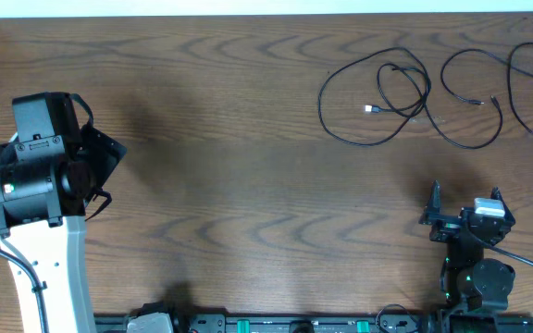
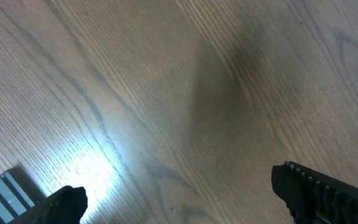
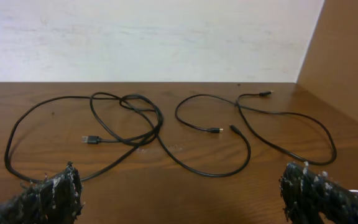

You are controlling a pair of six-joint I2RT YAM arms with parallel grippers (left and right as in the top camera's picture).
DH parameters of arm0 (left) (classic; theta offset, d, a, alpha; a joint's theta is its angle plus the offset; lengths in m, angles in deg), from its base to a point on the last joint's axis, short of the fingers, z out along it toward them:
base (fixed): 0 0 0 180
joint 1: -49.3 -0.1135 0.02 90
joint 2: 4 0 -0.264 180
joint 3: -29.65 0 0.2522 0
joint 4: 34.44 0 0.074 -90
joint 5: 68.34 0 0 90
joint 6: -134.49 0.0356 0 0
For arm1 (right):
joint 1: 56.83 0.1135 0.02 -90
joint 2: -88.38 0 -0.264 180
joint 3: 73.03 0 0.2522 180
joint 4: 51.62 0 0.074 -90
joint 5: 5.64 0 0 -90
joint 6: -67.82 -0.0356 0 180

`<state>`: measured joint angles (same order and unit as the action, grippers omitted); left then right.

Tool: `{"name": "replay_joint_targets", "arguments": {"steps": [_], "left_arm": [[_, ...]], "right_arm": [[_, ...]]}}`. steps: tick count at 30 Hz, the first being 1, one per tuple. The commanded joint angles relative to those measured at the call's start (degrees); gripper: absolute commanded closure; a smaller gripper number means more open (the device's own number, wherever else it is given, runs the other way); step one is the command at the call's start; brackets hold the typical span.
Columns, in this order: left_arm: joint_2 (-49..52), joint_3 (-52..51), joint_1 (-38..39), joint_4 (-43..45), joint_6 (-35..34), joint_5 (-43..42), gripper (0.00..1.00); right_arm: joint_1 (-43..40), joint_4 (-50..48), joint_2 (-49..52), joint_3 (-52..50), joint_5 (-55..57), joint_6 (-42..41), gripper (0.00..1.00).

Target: Untangle cables

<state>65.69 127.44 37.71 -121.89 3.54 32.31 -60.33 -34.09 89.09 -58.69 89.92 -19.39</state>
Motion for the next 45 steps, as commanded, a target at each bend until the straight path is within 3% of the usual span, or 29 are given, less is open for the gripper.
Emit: {"name": "replay_joint_targets", "arguments": {"steps": [1,10,17,24,33,45], "left_arm": [[0.52,0.28,-0.22,-0.26,-0.48,0.35,0.00],[-7.28,0.22,5.49,-2.14,1.22,0.76,0.00],[-22.56,-2.40,10.82,-2.12,1.25,0.33,0.00],[-41.48,-14.19,11.89,0.66,1.97,-1.99,0.00],[-61.18,-37.40,11.91,23.08,16.33,-12.07,0.00],[-69.64,-56.85,12.04,42.77,24.09,-13.25,0.00]], "right_arm": [[0.22,0.04,-0.44,-0.26,-0.11,0.70,0.01],[0.22,0.02,-0.42,-0.26,-0.11,0.70,0.01],[0.22,0.04,-0.42,-0.26,-0.11,0.70,0.01],[0.22,0.02,-0.42,-0.26,-0.11,0.70,0.01],[0.22,0.02,-0.42,-0.26,-0.13,0.70,0.01],[0.22,0.02,-0.42,-0.26,-0.11,0.70,0.01]]}}
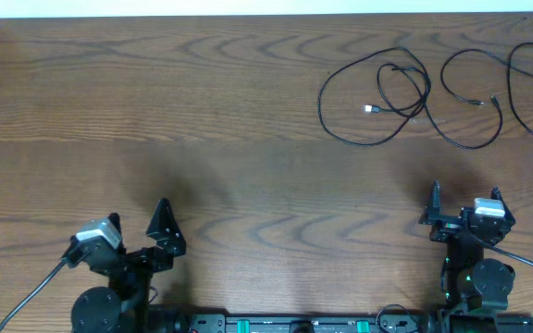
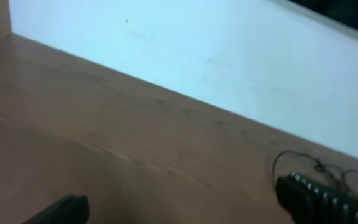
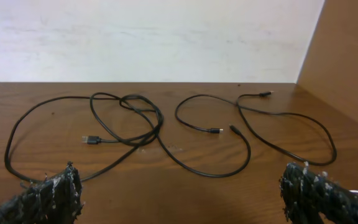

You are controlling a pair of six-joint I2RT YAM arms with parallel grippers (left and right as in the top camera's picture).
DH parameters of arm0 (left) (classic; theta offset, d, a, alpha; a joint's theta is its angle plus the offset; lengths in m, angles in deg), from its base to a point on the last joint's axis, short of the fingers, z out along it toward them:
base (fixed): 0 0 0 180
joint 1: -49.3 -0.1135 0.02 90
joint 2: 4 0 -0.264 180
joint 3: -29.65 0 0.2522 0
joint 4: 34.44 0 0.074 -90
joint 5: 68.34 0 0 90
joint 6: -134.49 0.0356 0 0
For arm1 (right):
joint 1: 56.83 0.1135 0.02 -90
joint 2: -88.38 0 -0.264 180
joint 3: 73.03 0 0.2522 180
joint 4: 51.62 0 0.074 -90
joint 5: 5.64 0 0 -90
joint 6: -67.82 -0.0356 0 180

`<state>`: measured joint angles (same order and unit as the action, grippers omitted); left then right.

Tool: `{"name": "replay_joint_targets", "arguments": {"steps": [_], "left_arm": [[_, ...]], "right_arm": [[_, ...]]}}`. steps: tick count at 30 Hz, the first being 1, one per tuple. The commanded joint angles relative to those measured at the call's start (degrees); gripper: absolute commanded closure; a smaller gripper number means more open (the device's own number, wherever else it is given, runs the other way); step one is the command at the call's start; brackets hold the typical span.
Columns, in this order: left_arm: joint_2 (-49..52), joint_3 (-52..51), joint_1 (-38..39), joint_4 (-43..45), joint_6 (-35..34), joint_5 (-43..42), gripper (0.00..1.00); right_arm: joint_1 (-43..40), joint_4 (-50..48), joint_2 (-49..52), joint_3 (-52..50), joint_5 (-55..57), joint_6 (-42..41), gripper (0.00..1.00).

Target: Untangle cables

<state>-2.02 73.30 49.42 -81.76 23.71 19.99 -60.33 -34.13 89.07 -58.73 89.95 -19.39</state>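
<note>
Several thin black cables lie at the table's far right. A looped cable (image 1: 378,92) (image 3: 126,121) with a USB plug crosses over itself. A second cable (image 1: 475,116) (image 3: 229,168) curves beside it, and a third (image 1: 526,102) (image 3: 291,127) lies nearer the right edge. My right gripper (image 1: 464,205) (image 3: 182,199) rests open at the near edge, facing the cables with nothing between its fingers. At the near left, my left gripper (image 1: 130,239) (image 2: 191,208) is also open and empty. Its view shows only a bit of cable (image 2: 303,165) far away.
A white cable lies at the right edge beside my right gripper. A wooden side wall (image 3: 347,68) rises on the right and a white wall (image 2: 197,56) runs along the back.
My left arm stood raised over the table's left side, its camera facing down at the wood. Now it is folded low at the near edge, looking across the table. The right arm and cables are unchanged.
</note>
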Motion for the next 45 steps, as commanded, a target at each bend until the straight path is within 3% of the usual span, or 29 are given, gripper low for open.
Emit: {"name": "replay_joint_targets", "arguments": {"steps": [1,9,19,29,34,45], "left_arm": [[-1.70,-3.45,0.35,3.93,4.55,-0.96,0.00],[-1.88,-11.45,3.02,15.43,13.27,-1.22,0.00],[-1.90,-23.50,2.62,21.64,14.40,-1.81,0.00],[-1.92,-29.64,1.77,30.05,22.58,-3.02,0.00],[-1.92,-29.68,1.16,30.10,28.92,-6.73,0.00],[-1.92,-29.68,0.81,30.23,28.04,-6.69,0.00]], "right_arm": [[0.22,0.07,-0.39,-0.22,-0.13,0.70,0.01],[0.22,0.07,-0.39,-0.22,-0.15,0.70,0.01],[0.22,0.07,-0.39,-0.22,-0.13,0.70,0.01],[0.22,0.07,-0.39,-0.22,-0.13,0.70,0.01],[0.22,0.07,-0.39,-0.22,-0.13,0.70,0.01],[0.22,0.07,-0.39,-0.22,-0.13,0.70,0.01]]}}
